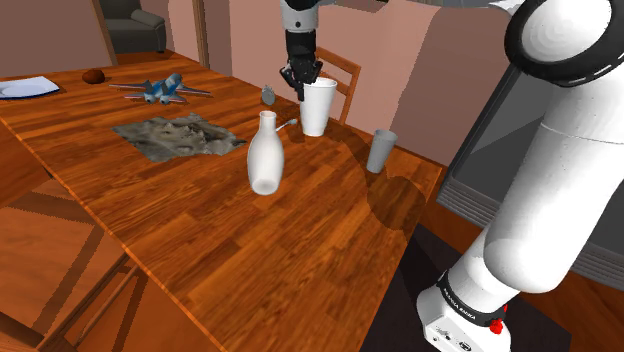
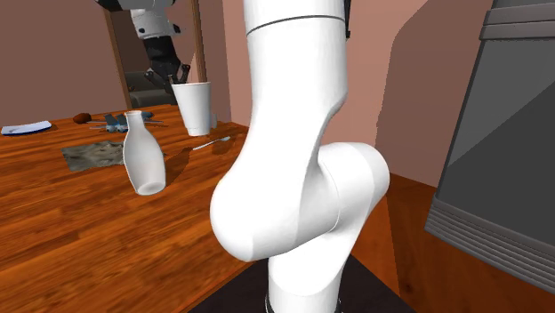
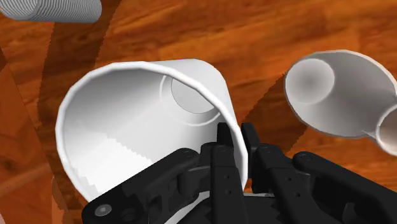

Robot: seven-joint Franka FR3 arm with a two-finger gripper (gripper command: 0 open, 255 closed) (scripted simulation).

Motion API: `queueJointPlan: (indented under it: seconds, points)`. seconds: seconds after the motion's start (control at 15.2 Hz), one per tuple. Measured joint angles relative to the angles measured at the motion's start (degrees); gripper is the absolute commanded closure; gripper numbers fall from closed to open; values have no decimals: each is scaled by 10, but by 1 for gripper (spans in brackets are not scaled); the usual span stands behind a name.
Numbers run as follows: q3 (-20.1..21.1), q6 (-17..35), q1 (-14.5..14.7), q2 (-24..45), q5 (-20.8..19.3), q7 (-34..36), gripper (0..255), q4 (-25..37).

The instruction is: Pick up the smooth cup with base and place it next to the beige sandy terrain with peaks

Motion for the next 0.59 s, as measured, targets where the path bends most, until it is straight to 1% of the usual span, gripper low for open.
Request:
queueJointPlan:
  seconds: [0.13,0.33,0.53,0.59]
  points:
    - [4,-6,10,45,-5,14,255,49]
    - [9,-31,28,114,-13,30,255,139]
    - [12,-67,55,208,-23,47,255,266]
    - [10,-85,64,249,-27,47,255,325]
